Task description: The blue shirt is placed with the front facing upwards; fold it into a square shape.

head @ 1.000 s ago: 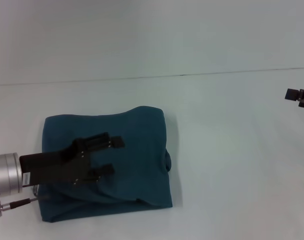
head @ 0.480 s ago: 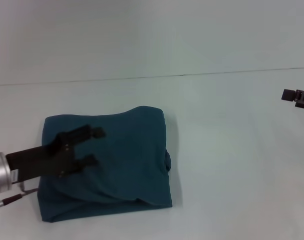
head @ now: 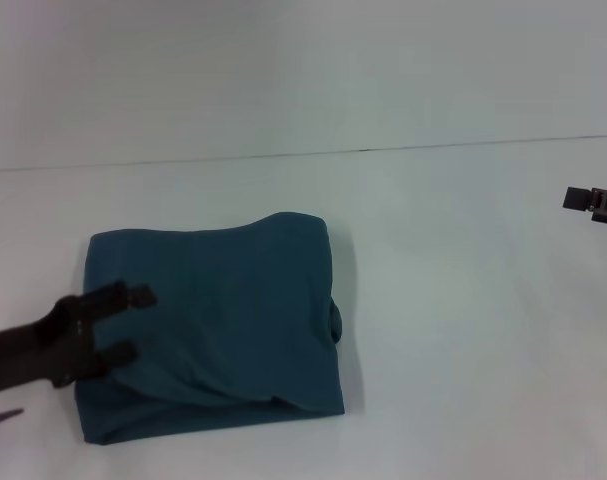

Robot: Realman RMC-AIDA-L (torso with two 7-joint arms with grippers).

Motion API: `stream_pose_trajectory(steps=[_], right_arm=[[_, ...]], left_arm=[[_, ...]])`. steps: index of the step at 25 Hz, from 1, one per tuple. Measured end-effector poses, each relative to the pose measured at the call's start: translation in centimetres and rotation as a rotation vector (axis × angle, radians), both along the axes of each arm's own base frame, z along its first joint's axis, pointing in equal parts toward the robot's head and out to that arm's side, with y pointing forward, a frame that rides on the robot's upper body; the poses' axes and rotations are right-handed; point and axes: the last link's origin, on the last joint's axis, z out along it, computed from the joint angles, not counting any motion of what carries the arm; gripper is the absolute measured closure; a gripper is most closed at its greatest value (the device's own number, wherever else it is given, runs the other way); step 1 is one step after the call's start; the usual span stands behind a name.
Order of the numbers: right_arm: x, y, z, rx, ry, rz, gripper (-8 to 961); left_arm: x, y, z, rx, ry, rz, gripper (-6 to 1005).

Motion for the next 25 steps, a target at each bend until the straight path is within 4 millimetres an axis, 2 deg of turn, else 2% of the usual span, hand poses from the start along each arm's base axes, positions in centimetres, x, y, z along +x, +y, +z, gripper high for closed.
stream_pose_trajectory(steps=[3, 7, 13, 16, 19, 25], right_arm=[[-0.1, 0.1, -0.1, 0.003, -0.002, -0.001, 38], [-0.3, 0.4, -0.1, 0.005, -0.003, 0.004, 38], [-1.2, 1.1, -0.3, -0.044, 0.004, -0.002, 38], [-1.9, 1.9, -0.6, -0.121, -0.023, -0.033, 38], [-3.4, 3.0, -1.2, -0.234, -0.075, -0.054, 38], [-6.5, 4.4, -2.0, -0.376, -0.121, -0.051, 38]], left_arm=[[-0.5, -0.5, -0.7, -0.037, 0.025, 0.014, 69], [-0.3, -0.8, -0.8, -0.058, 0.019, -0.007, 67], [0.4, -1.5, 2.5, -0.005, -0.059, -0.095, 67], [0.6, -1.6, 2.9, -0.016, -0.073, -0.108, 67], [0.8, -1.6, 2.4, -0.021, -0.08, -0.107, 67], [1.4, -1.4, 0.1, -0.067, -0.053, -0.135, 67]])
